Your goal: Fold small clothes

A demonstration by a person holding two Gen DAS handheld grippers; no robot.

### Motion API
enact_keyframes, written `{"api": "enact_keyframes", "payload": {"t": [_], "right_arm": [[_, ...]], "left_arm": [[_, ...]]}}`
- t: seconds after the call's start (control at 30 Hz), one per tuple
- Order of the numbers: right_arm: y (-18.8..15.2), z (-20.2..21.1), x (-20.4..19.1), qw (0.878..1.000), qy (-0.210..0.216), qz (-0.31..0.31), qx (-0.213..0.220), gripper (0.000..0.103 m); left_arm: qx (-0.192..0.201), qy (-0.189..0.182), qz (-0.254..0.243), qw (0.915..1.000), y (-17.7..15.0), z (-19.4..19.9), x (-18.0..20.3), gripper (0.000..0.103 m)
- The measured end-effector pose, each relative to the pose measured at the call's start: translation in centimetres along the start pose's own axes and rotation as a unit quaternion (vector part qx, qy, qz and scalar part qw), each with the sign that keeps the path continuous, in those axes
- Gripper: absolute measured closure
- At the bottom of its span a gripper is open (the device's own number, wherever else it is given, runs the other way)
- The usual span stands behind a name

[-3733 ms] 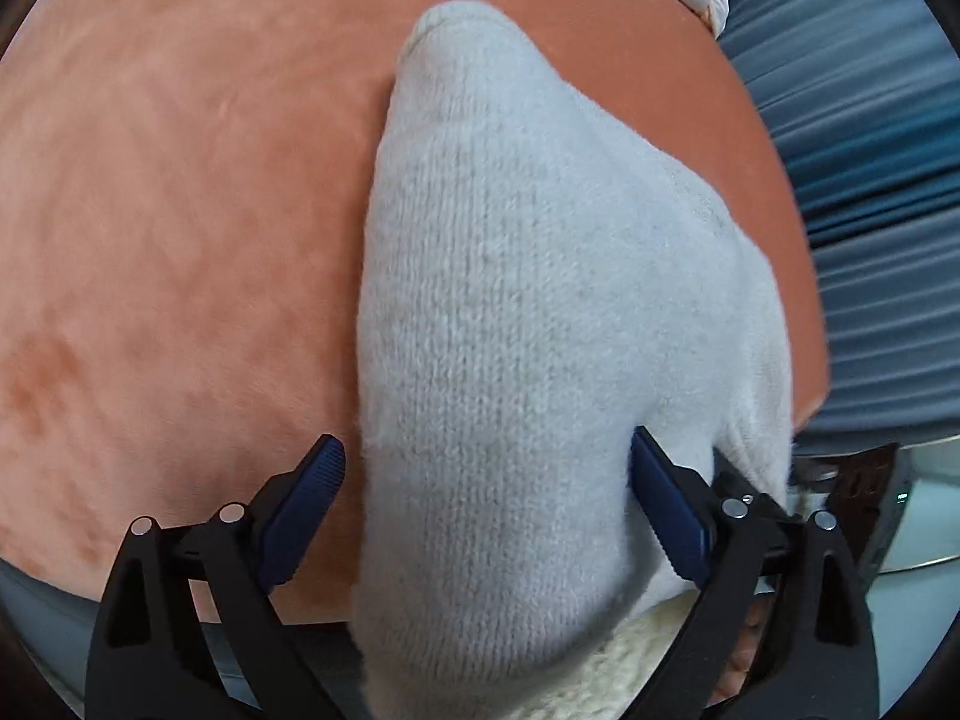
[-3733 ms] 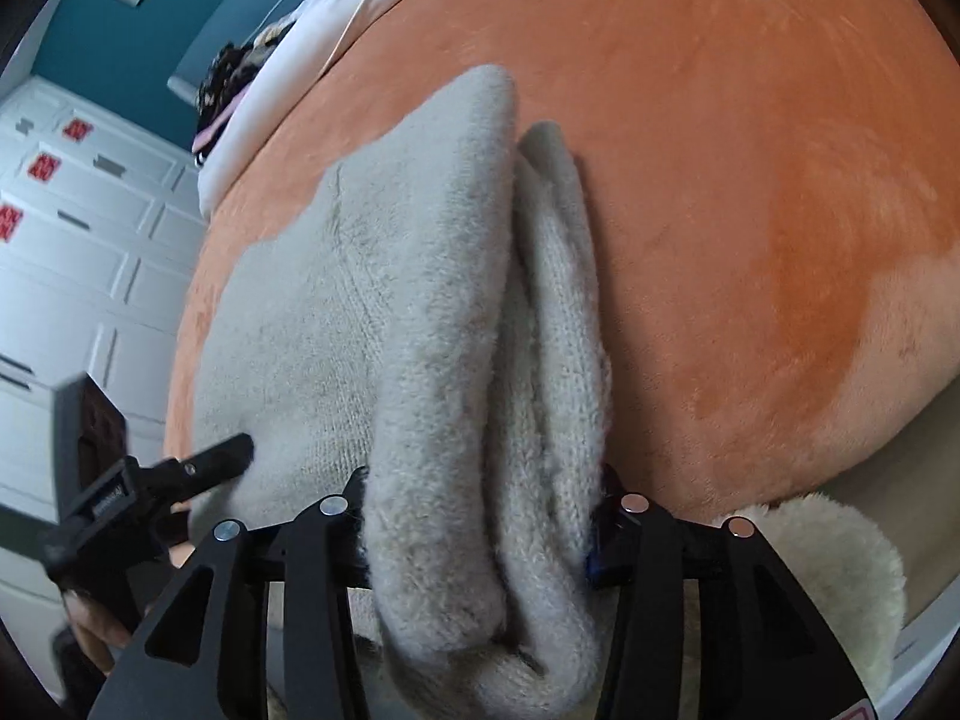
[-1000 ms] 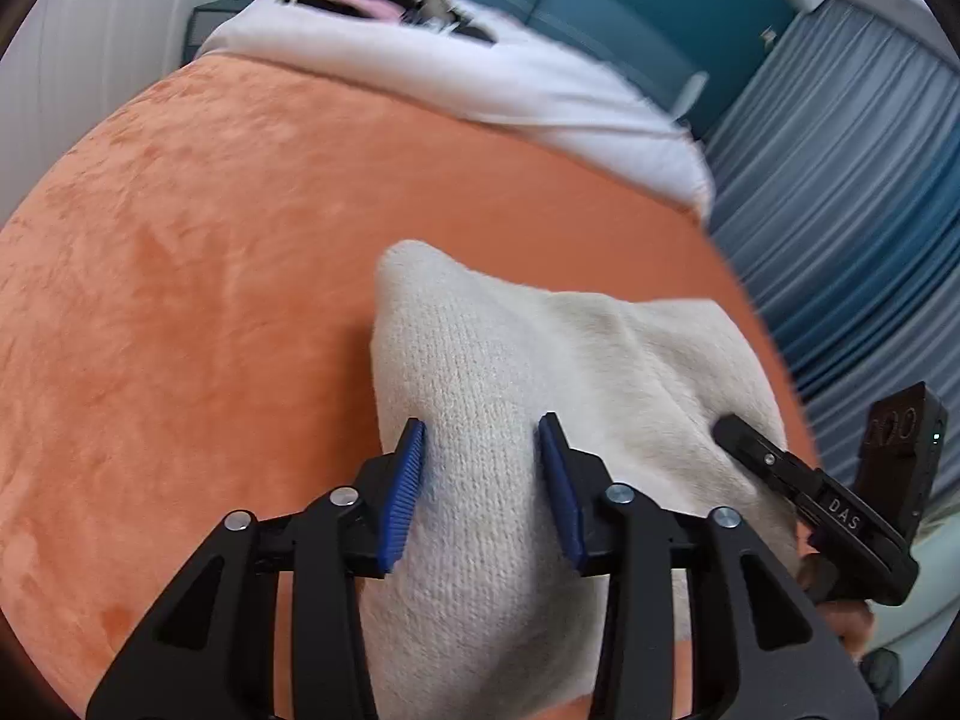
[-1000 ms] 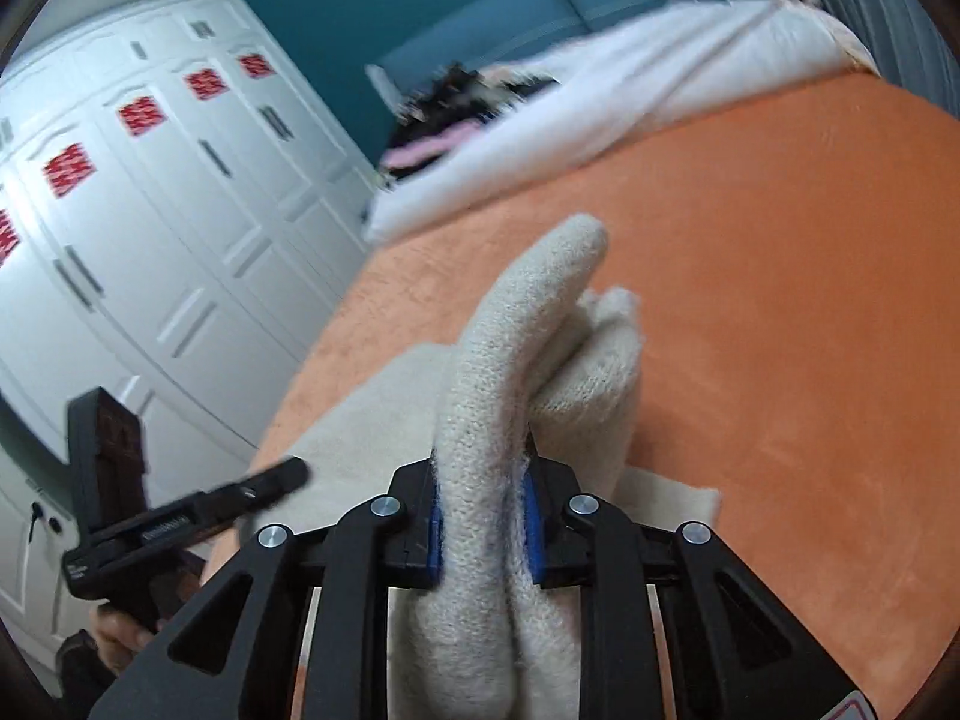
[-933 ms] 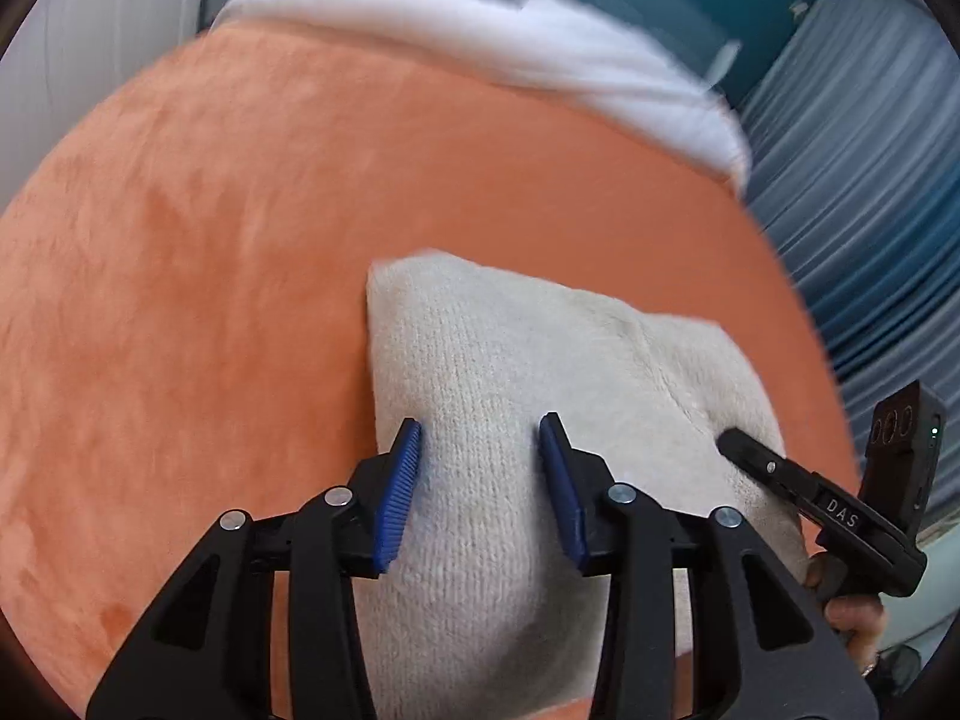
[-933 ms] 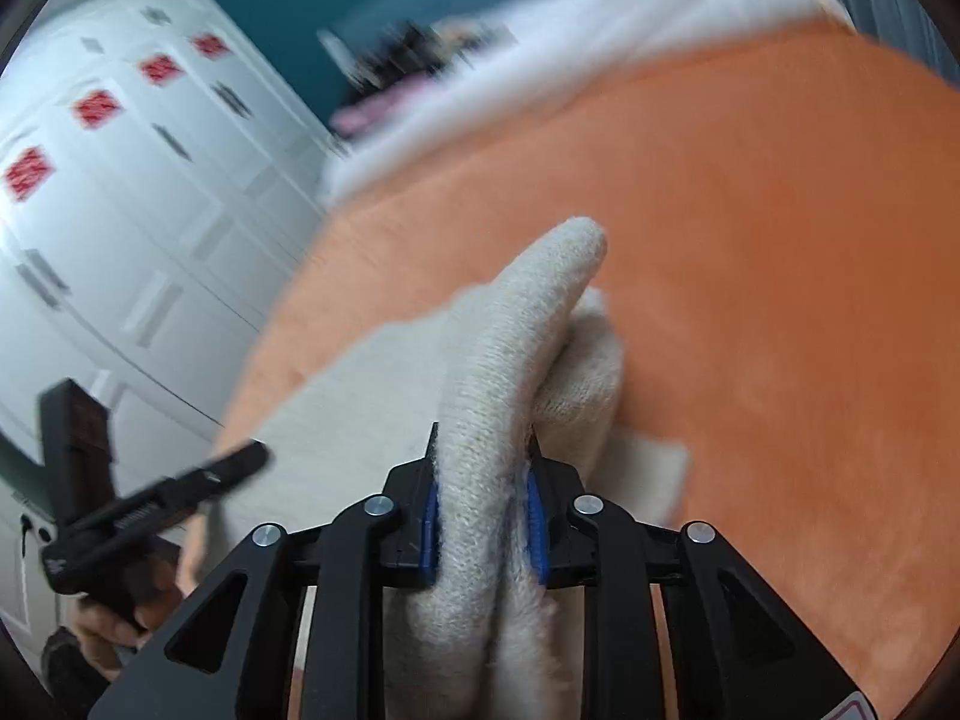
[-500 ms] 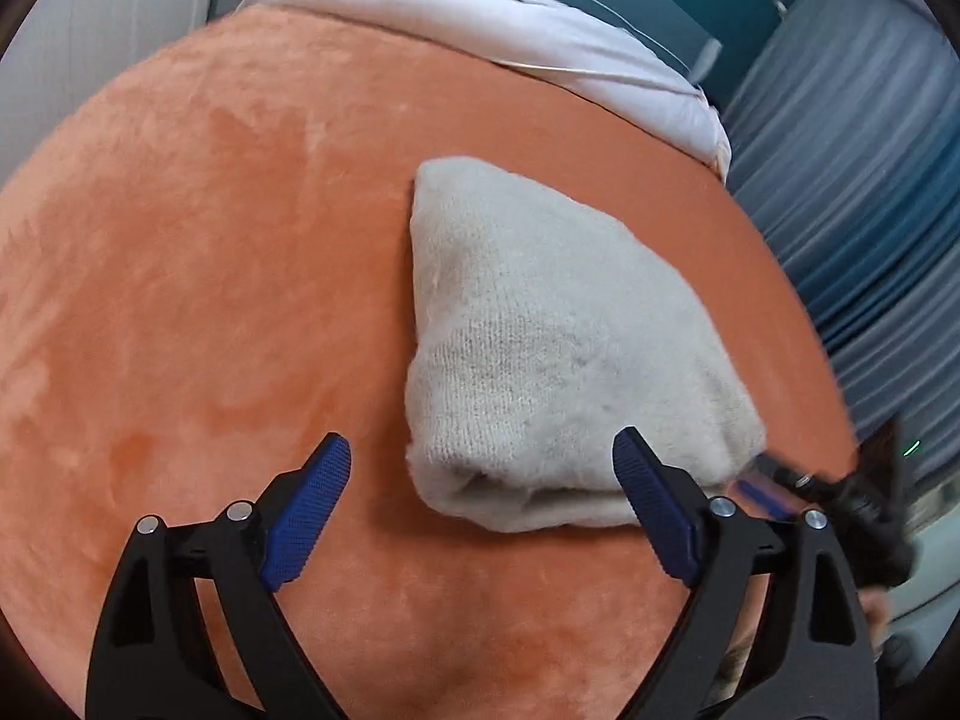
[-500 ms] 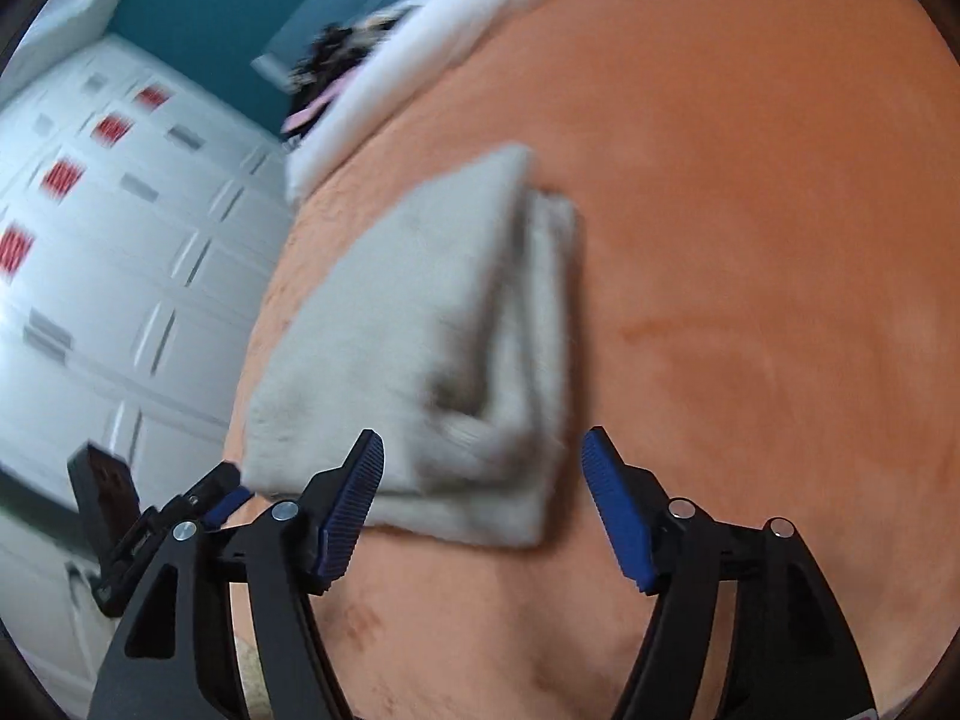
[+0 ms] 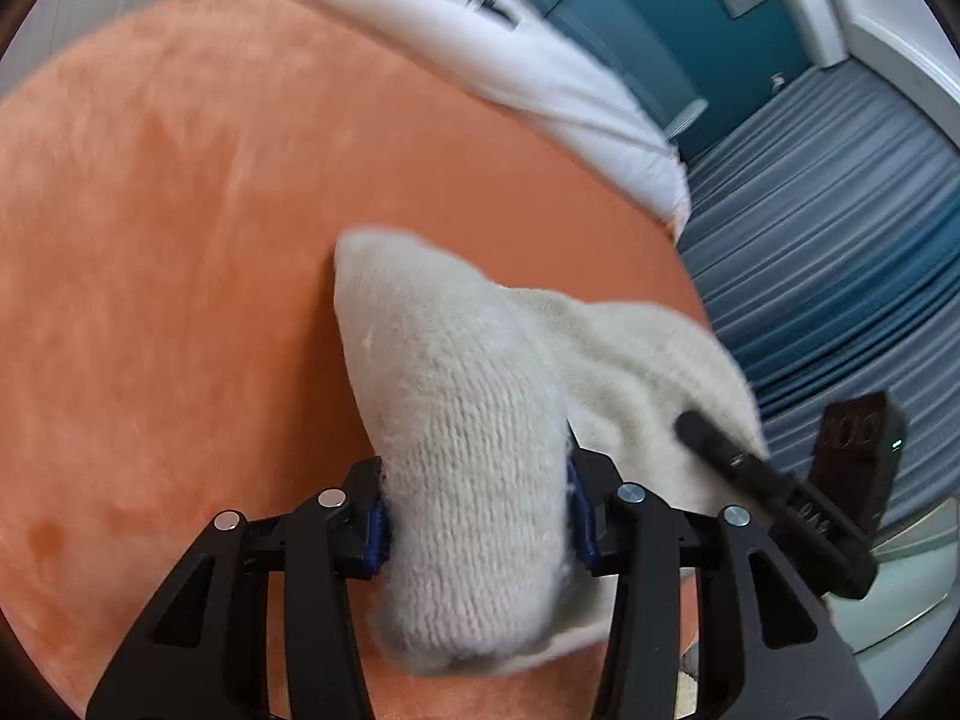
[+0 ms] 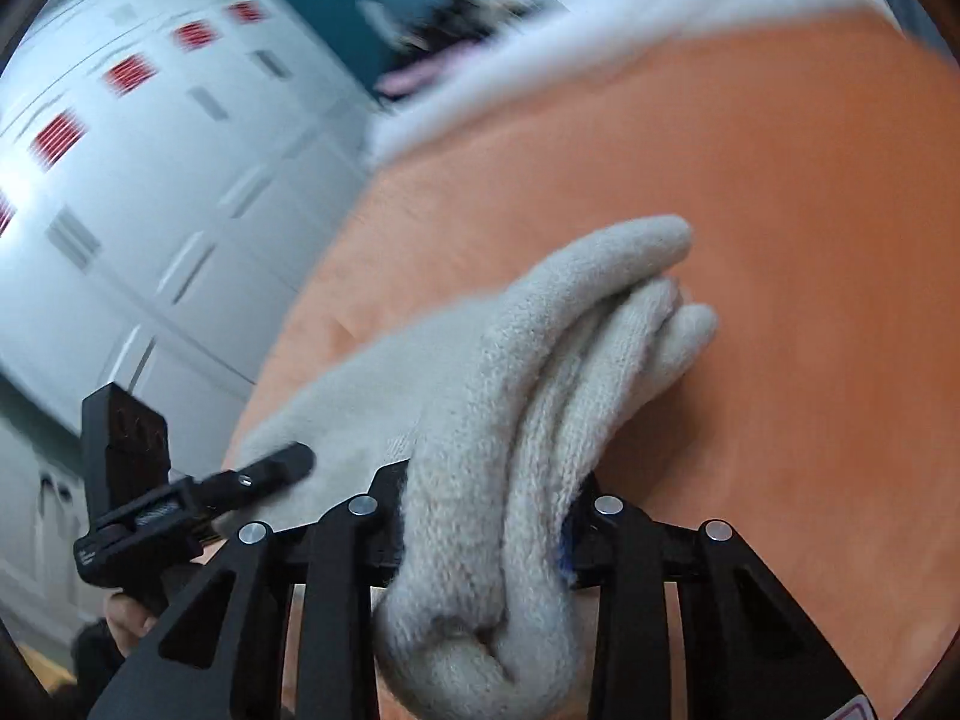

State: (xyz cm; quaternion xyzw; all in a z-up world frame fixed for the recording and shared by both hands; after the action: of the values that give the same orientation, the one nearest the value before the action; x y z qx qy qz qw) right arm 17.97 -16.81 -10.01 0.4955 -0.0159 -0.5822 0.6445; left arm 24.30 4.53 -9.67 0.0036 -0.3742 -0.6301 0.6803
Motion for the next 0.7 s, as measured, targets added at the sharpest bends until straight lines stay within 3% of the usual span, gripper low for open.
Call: {"api": "enact_keyframes", "payload": {"t": [0.1,0.17,0.23,0.3,0.33,0.37,0.43,0.5,0.57,0.6,0.63,0.7], "right_arm": [[-0.5,0.6,2.1,1.000,0.003,-0.016,-0.008,0.069],[-3.6,-3.2,7.3,0.994,-0.031,-0.079,-0.067,0.061],[-7.8,-3.8,11.5,0.977,-0.094,-0.144,-0.123,0.061],[-7.9,-1.3,10.6,0.983,-0.064,-0.159,-0.061,0.057],[-7.6,0.2,9.5,0.985,-0.051,-0.159,-0.033,0.057],[-7.4,1.0,8.8,0.986,-0.033,-0.163,-0.019,0.056],[-7.9,1.5,7.7,0.983,0.002,-0.183,-0.007,0.052],[-8.9,0.0,7.2,0.983,0.003,-0.182,-0.030,0.052],[-9.5,-2.3,7.0,0.984,-0.023,-0.166,-0.055,0.054],[-9.6,-3.0,6.7,0.984,-0.029,-0.162,-0.067,0.071],[-9.2,-3.7,6.5,0.984,-0.038,-0.156,-0.079,0.095],[-6.5,-1.8,4.1,0.990,-0.011,-0.136,-0.036,0.096]], "left_arm": [[0.007,0.001,0.002,1.0000,-1.1,0.2,-0.5,0.051],[-0.009,0.054,-0.018,0.9983,-3.5,-2.7,-1.8,0.046],[-0.040,0.104,-0.019,0.9936,-5.7,-4.1,-3.5,0.048],[-0.018,0.076,-0.024,0.9967,-7.1,-2.2,-2.8,0.042],[0.000,0.084,-0.044,0.9955,-7.5,-1.0,-2.3,0.028],[0.021,0.095,-0.076,0.9924,-8.0,0.1,-1.7,0.023],[0.037,0.104,-0.137,0.9844,-9.0,0.8,-0.5,0.019],[0.012,0.108,-0.174,0.9788,-10.0,-0.7,0.2,0.021],[-0.014,0.124,-0.183,0.9752,-10.3,-2.8,-0.1,0.046],[-0.030,0.143,-0.173,0.9741,-10.1,-3.7,-0.8,0.071],[-0.044,0.146,-0.154,0.9762,-9.9,-4.3,-1.4,0.087],[-0.039,0.129,-0.123,0.9833,-8.9,-3.1,-1.9,0.090]]}}
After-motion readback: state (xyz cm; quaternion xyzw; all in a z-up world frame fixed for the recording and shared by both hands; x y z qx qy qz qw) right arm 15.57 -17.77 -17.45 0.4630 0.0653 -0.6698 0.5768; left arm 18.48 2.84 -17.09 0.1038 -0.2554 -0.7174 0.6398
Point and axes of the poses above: each gripper's, at about its wrist camera, not at the fingertips, and z roughly against the way its jaws point, x to its right, y to its top, the point moved 7 cm from there along -z, roughly the way its jaws point, and after that the axes turned 11 degrees about y, right-handed, at the moved point
